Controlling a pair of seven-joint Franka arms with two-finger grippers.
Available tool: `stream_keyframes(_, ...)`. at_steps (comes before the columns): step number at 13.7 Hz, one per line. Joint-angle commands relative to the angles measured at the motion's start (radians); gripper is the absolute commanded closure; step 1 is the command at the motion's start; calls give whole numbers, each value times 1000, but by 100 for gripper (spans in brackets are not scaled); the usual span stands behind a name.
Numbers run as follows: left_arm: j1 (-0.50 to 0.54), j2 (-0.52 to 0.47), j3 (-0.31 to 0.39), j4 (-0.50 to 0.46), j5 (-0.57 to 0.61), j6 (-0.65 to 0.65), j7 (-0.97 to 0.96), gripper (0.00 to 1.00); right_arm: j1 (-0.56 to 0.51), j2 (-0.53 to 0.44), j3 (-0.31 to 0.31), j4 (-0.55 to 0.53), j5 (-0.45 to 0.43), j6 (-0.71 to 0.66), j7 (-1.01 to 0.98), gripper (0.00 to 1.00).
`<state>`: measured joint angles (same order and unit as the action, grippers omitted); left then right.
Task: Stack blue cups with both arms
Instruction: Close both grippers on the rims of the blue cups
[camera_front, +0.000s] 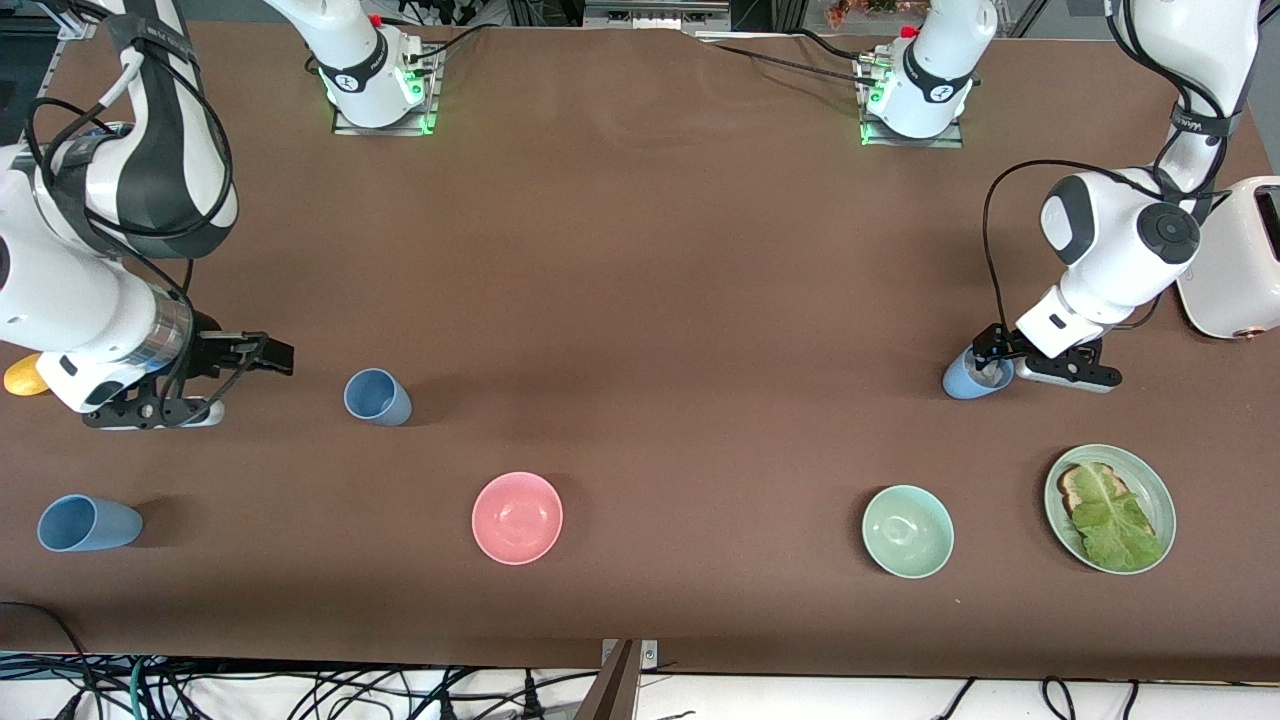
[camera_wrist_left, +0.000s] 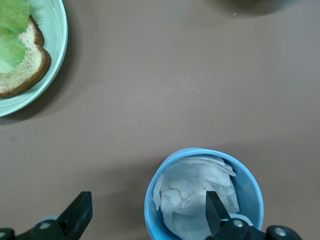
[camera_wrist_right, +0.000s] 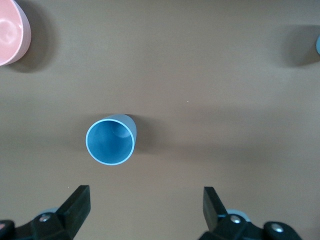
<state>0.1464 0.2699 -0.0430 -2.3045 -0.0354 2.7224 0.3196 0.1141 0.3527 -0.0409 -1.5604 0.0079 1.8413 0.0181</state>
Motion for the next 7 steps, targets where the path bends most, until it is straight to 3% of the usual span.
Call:
stream_keyframes(1,-7,12,-1,-12,-14,52,26,0,-1,0,7,-30,18,42,-15,0)
stream_keyframes(2,-7,18,-1,-13,-14,68,26,22,-1,0,7,-44,18,62,-17,0)
stream_keyframes(3,-7,17,-1,-16,-15,68,24,61,-1,0,9,-50,18,71,-17,0)
stream_keyframes(4,-7,17,-1,-18,-15,68,24,93,-1,0,12,-52,18,72,-17,0)
stream_keyframes(5,-7,17,-1,-18,-15,68,24,100,-1,8,19,-52,18,73,-17,0)
stream_keyframes(7,-7,14,-1,-18,-15,66,27,100,-1,17,21,-58,18,88,-15,0)
